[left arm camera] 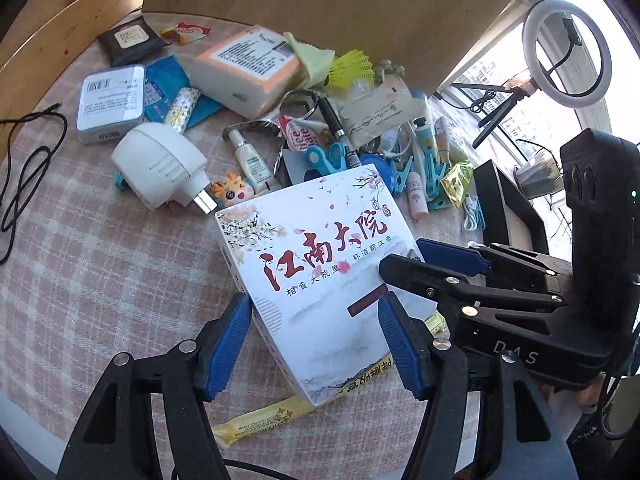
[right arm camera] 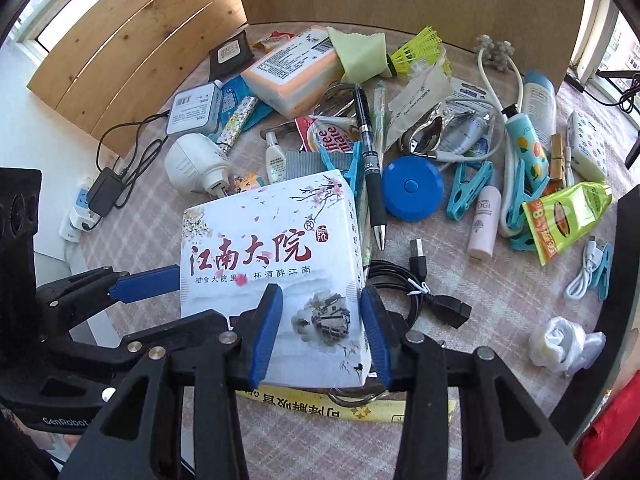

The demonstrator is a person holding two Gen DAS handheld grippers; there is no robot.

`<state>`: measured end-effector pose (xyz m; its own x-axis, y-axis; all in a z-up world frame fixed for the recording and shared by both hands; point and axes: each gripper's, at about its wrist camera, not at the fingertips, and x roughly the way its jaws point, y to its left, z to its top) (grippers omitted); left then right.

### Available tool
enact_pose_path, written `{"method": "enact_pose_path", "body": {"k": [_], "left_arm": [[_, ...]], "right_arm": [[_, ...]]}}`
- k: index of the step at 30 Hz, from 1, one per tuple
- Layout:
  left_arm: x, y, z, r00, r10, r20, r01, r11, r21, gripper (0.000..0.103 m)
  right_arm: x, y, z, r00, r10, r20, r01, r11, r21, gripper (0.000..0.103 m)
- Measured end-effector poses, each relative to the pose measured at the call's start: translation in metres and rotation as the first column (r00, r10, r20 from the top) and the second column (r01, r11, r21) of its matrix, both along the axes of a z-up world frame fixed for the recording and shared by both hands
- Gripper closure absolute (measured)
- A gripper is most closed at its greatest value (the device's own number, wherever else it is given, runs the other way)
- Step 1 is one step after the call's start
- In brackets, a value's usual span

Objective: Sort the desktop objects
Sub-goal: 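Grasp the white printed box from both sides with both grippers, then carry the white box into the tray and open both grippers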

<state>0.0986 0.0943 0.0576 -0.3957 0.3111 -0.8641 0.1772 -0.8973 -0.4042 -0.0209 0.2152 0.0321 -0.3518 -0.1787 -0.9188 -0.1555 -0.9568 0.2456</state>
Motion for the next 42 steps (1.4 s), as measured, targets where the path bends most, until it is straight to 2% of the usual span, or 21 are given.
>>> {"method": "enact_pose_path", "body": {"k": [15,24,29,34,42], "left_arm": [[-0.034,0.055,0.035,0.992,-0.109,-0.068,0.108,0.994,-0.017,0.040],[-0.075,0.116,0.060,0.965,-0.233,-0.123,0.231,0.972,-0.028,0.040],[-0.107,0.160,0.069,0.938,-0.307,-0.159,0.306,0.952,-0.031,0.040],[-0.138,0.212,0.068,0.909,-0.386,-0.157,0.390,0.921,-0.008,0.040],[-0.154,0.296,0.073,0.854,-0.493,-0.168,0.502,0.865,0.015,0.040]], "right_arm": [[0.036,0.055,0.040,0.990,-0.126,-0.069,0.129,0.991,0.041,0.063],[0.069,0.117,0.064,0.960,-0.256,-0.113,0.265,0.962,0.064,0.063],[0.096,0.160,0.068,0.928,-0.354,-0.116,0.363,0.930,0.057,0.063],[0.131,0.205,0.066,0.876,-0.468,-0.113,0.476,0.878,0.054,0.063],[0.197,0.260,0.069,0.792,-0.599,-0.118,0.609,0.790,0.073,0.063]]}}
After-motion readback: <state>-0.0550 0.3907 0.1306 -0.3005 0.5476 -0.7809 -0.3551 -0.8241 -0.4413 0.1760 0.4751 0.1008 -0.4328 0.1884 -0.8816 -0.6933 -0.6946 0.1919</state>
